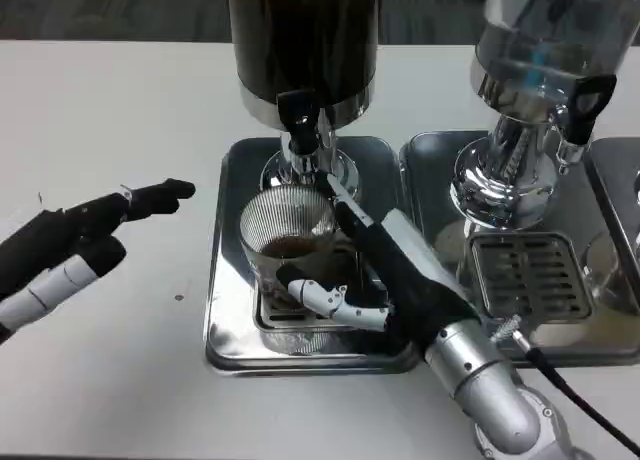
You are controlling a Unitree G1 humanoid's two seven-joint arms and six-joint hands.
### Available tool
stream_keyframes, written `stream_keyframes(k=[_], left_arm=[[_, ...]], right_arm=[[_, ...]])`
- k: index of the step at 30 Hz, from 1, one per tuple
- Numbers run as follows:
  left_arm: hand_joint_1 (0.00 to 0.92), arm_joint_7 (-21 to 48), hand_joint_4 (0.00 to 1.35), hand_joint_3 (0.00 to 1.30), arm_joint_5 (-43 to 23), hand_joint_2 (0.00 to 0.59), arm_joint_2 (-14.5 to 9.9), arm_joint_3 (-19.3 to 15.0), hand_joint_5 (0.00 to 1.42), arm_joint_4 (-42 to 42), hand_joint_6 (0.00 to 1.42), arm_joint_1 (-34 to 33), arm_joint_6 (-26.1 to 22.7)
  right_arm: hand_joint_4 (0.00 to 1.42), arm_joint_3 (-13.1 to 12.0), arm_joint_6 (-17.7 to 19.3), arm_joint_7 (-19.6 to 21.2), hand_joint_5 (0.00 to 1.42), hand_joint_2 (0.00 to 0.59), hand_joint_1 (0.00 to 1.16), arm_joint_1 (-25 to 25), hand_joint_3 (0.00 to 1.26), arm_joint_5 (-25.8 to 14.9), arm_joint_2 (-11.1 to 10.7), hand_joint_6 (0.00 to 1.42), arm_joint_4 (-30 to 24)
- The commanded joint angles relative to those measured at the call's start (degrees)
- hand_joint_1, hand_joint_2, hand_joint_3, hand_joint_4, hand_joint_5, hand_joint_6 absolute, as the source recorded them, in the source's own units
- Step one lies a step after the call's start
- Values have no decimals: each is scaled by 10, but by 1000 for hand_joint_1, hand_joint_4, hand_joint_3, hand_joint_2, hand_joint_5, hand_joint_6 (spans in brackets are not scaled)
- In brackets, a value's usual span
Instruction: Grasp the cup under the faucet to collect the drink, then remove the cup.
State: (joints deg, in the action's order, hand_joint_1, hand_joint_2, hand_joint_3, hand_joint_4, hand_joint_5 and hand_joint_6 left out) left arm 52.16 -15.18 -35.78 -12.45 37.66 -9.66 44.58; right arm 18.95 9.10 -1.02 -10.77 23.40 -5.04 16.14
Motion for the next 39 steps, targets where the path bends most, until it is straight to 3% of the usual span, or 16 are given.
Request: stream_keyframes(k=[1,8,17,39], left_arm=[[0,-5,131,227,-1,122,1,1,136,-3,74,3,-7],[0,-5,133,227,-1,125,-1,1,138,-5,74,5,-9],[0,-4,142,236,-2,147,-6,-3,139,-8,74,7,-11],[0,-11,159,250,9,179,-13,-4,135,-8,87,6,2]], right_arm=[[0,7,-13,5,0,297,660,4,0,8,3,65,-8],[0,16,-26,14,1,303,679,2,0,19,8,116,-9],[34,27,-38,42,126,303,682,6,26,39,14,236,-13],[373,45,-24,123,519,258,680,11,303,89,12,794,-9]])
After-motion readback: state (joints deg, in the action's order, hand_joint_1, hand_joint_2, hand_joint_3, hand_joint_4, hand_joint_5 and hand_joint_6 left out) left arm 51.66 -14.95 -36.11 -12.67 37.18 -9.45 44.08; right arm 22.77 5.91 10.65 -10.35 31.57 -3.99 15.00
